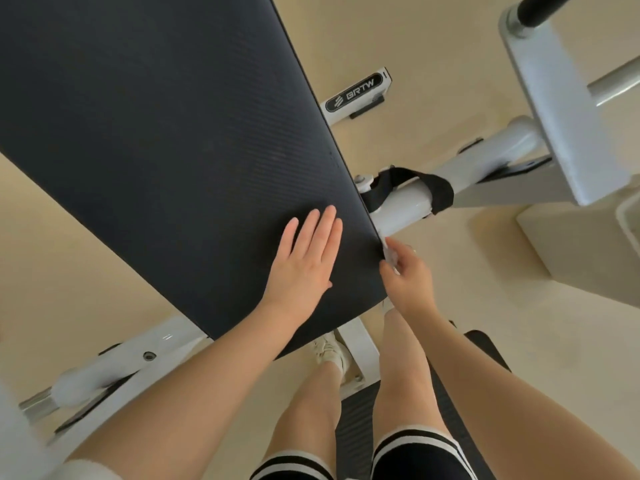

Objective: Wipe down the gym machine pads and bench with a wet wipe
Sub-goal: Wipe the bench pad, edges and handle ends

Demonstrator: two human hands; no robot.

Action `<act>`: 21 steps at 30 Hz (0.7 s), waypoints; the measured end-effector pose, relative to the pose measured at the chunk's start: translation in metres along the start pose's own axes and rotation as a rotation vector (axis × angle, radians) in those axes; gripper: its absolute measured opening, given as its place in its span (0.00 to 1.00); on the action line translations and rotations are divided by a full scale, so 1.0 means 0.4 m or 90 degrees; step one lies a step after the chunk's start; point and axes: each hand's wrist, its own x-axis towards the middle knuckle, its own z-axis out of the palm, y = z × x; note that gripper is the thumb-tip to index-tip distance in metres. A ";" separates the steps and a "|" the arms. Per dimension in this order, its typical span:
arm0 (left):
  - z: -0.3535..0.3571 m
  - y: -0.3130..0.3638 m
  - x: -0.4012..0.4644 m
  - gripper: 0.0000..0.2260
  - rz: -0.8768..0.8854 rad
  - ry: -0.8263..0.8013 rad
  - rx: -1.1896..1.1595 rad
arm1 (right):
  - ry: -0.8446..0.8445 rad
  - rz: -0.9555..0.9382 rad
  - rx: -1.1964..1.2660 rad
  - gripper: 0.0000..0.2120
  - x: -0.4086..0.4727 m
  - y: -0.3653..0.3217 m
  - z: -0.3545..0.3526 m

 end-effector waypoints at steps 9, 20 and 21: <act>0.046 0.036 -0.014 0.43 -0.011 -0.019 0.108 | 0.037 -0.145 0.067 0.13 0.051 -0.068 0.011; 0.065 0.063 -0.032 0.40 -0.073 0.016 0.030 | -0.009 0.452 0.371 0.12 -0.053 0.159 0.070; 0.068 0.067 -0.041 0.40 -0.086 0.020 0.017 | -0.031 0.484 0.438 0.12 -0.070 0.150 0.086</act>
